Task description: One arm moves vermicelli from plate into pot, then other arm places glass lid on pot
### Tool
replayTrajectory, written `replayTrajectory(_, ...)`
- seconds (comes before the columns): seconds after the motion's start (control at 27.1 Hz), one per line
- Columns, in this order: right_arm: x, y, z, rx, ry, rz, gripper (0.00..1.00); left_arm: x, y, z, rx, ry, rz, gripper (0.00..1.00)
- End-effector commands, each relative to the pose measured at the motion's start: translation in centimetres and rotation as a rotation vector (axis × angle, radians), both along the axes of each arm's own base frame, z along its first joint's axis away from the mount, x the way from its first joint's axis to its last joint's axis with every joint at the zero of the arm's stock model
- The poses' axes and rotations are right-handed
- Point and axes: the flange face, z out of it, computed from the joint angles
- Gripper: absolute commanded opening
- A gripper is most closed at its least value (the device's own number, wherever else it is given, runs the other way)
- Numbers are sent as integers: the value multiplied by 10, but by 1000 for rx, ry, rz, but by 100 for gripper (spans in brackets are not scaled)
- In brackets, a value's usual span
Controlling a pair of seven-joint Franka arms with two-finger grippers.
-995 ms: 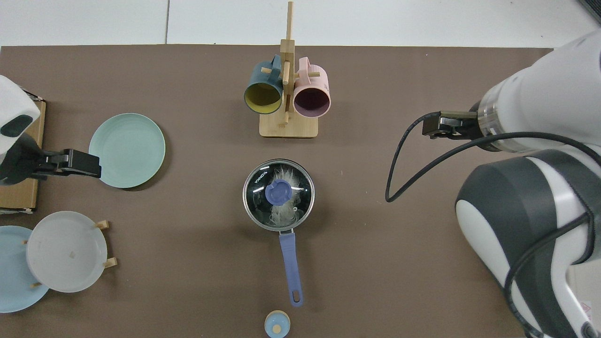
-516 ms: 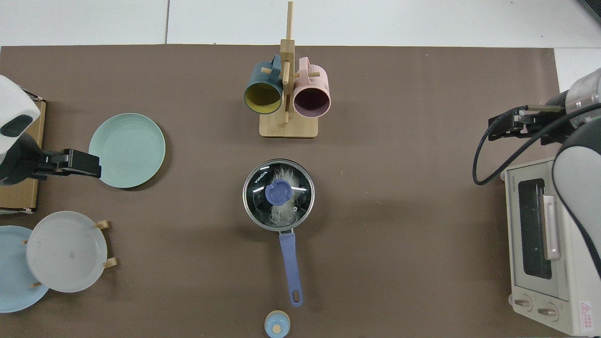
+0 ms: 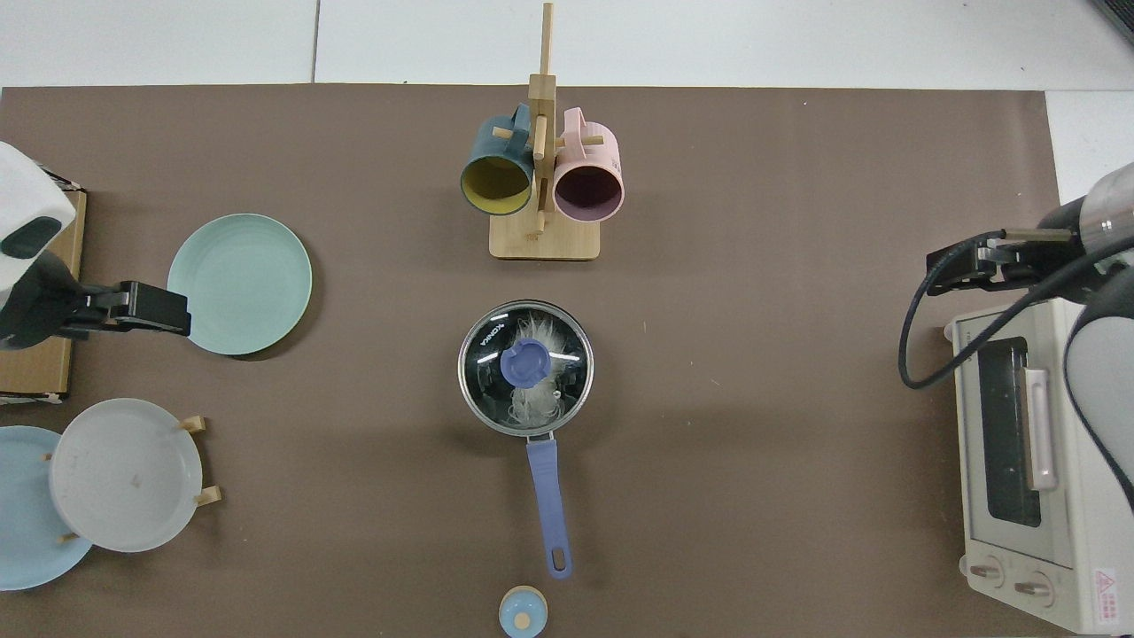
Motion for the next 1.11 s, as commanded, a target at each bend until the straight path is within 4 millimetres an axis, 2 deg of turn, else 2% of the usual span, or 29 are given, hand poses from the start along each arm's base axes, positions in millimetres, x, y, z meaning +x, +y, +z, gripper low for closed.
replayTrajectory(0.0, -37, -2, 2, 20, 11, 19, 100, -6, 3, 3, 13, -12, -9, 100)
replayTrajectory(0.29, -33, -4, -10, 14, 25, 30, 100, -6, 3, 3, 13, -12, -9, 100)
replayTrajectory(0.48, -32, -2, -10, 2, 23, 36, 100, -6, 3, 3, 13, -12, -9, 100)
replayTrajectory(0.74, -28, -11, -9, -24, 2, 34, 100, -6, 3, 3, 13, -12, -9, 100)
replayTrajectory(1.07, -20, -13, -8, -16, -21, 21, 100, -6, 3, 3, 13, -12, -9, 100)
